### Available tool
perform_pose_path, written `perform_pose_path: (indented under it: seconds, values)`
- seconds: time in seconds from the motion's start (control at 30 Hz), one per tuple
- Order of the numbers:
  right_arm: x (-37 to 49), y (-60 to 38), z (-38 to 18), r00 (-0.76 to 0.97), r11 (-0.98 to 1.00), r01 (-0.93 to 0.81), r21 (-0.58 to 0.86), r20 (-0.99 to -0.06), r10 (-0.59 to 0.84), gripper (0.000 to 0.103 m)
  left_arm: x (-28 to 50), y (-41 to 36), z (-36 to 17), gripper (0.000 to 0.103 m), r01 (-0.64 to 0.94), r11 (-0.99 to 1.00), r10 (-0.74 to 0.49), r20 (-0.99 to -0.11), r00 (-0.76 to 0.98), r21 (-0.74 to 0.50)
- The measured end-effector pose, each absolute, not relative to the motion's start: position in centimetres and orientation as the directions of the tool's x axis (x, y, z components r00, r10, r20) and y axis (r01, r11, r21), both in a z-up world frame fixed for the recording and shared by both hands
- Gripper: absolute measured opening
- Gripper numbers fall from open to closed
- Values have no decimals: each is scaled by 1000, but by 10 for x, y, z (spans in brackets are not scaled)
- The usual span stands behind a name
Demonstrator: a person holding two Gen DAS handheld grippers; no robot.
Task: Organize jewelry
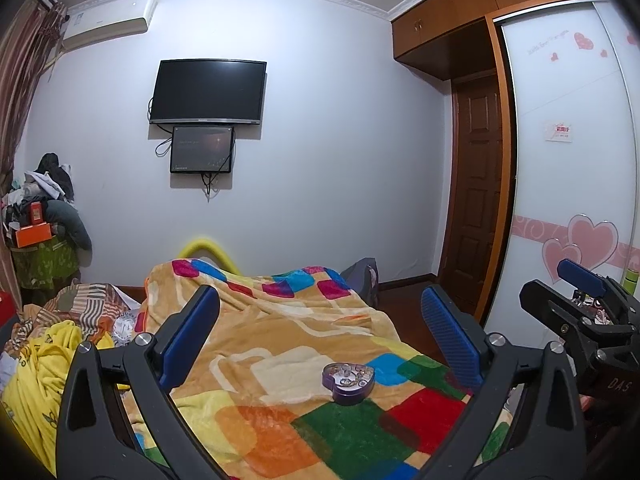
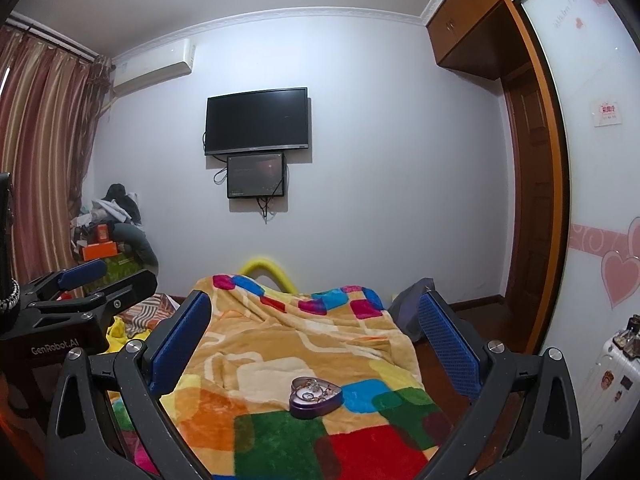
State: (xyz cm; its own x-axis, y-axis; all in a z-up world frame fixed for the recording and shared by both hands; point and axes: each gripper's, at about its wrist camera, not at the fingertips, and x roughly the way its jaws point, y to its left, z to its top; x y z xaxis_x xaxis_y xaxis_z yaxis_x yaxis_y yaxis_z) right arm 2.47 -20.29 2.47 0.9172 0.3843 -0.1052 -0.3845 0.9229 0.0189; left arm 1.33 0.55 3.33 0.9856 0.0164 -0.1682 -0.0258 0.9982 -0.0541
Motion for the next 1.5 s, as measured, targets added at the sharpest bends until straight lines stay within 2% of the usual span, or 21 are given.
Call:
perform_pose_path:
  seconds: [1.5]
  values:
    - [29,-207,26,915,922,-384,47,-116,387,103,13,-3,32,103,23,999,-30,-175,984,-45]
